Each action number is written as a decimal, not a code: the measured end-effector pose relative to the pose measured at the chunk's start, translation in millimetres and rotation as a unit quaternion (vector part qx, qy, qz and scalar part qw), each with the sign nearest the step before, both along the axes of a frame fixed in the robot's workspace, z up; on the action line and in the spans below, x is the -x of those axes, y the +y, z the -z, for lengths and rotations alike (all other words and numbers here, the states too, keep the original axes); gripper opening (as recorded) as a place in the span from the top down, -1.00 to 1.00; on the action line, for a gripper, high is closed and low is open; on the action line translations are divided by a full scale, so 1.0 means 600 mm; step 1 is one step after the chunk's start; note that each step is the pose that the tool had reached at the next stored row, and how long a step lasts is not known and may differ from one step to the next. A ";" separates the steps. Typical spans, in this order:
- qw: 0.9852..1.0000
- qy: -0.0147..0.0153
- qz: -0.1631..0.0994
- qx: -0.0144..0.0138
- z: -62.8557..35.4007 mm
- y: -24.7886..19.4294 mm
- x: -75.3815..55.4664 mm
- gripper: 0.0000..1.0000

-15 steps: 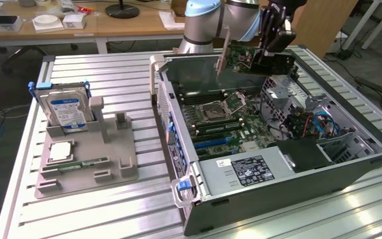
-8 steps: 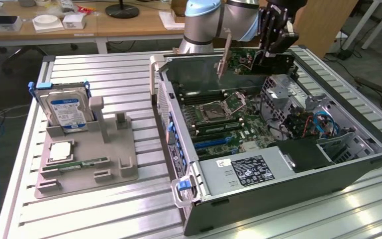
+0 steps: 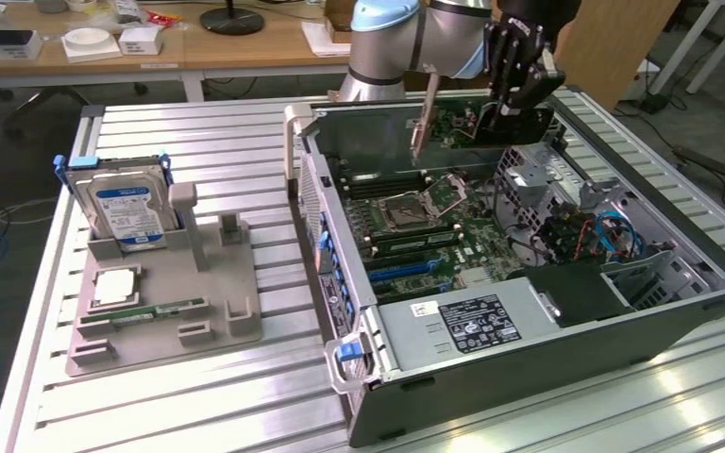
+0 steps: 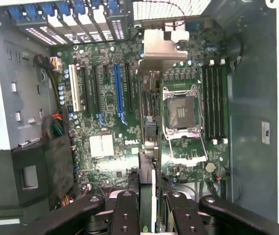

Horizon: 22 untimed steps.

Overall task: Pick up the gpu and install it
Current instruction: 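Insert the gpu into the slot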

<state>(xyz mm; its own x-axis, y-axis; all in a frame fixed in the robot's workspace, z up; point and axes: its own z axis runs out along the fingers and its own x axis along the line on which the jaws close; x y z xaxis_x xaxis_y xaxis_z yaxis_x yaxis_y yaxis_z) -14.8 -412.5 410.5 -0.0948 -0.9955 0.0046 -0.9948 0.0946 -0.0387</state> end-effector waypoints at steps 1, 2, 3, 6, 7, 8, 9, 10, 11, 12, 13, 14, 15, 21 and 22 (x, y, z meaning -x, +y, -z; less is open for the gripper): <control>1.000 -0.001 -0.002 0.000 0.000 -0.0005 0.000 0.47; 1.000 -0.002 -0.004 -0.001 0.002 -0.0012 0.000 0.47; 1.000 -0.002 -0.008 -0.001 0.004 -0.0016 0.000 0.47; 1.000 -0.002 -0.028 -0.001 0.013 -0.0020 0.000 0.47; 0.999 -0.001 -0.033 -0.001 0.015 -0.0020 0.000 0.47; 0.999 0.000 -0.036 -0.001 0.017 -0.0028 0.000 0.47; 0.999 0.000 -0.040 -0.001 0.020 -0.0029 0.000 0.47; 0.999 0.000 -0.044 -0.001 0.023 -0.0029 0.001 0.47; 0.999 0.000 -0.047 -0.002 0.025 -0.0029 0.001 0.47; 0.999 0.000 -0.050 -0.002 0.029 -0.0029 0.000 0.47; 0.999 0.000 -0.053 -0.002 0.030 -0.0034 0.000 0.47; 0.998 0.001 -0.055 -0.002 0.031 -0.0038 0.001 0.47; 0.998 0.001 -0.055 -0.002 0.033 -0.0038 0.003 0.47; 0.999 0.001 -0.054 -0.002 0.039 -0.0038 0.023 0.47; 0.999 0.001 -0.053 -0.001 0.041 -0.0038 0.025 0.47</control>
